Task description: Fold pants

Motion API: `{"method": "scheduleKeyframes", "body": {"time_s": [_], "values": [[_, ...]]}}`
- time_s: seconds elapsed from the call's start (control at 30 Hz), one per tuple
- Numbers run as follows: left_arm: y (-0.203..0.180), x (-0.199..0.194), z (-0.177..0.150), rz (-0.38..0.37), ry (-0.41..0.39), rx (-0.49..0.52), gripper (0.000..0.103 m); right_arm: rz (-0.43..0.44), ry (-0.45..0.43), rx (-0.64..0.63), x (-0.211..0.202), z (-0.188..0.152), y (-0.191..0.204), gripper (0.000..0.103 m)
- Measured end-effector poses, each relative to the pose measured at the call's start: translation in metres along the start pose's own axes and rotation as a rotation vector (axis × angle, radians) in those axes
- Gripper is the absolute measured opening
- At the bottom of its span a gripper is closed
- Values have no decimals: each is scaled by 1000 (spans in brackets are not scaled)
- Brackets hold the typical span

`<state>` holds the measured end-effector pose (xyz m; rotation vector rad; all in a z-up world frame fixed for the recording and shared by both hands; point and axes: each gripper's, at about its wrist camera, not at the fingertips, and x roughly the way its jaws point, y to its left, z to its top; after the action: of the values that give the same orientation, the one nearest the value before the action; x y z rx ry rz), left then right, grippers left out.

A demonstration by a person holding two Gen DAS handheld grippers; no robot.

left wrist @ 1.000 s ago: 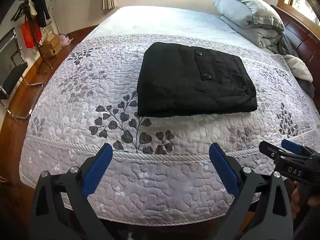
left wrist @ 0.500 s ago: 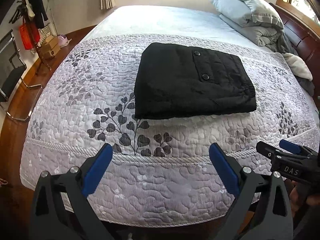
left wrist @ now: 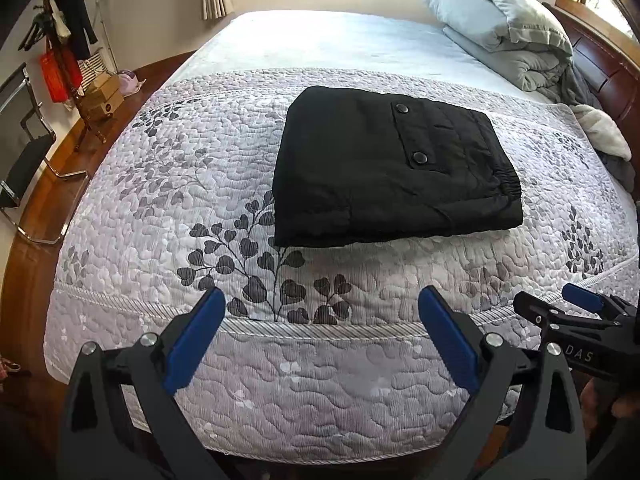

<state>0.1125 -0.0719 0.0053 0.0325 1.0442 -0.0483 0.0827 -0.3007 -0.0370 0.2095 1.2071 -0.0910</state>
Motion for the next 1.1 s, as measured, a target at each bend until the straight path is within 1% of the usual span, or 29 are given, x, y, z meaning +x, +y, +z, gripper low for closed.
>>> {"method": "scheduleKeyframes", "body": {"time_s": [0.53, 1.1], "values": [[-2, 3, -1, 2, 2, 9, 97, -17, -4, 1, 0, 2, -4, 95], [6, 18, -8, 45, 30, 21, 97, -39, -19, -7, -5, 5, -6, 95]]}}
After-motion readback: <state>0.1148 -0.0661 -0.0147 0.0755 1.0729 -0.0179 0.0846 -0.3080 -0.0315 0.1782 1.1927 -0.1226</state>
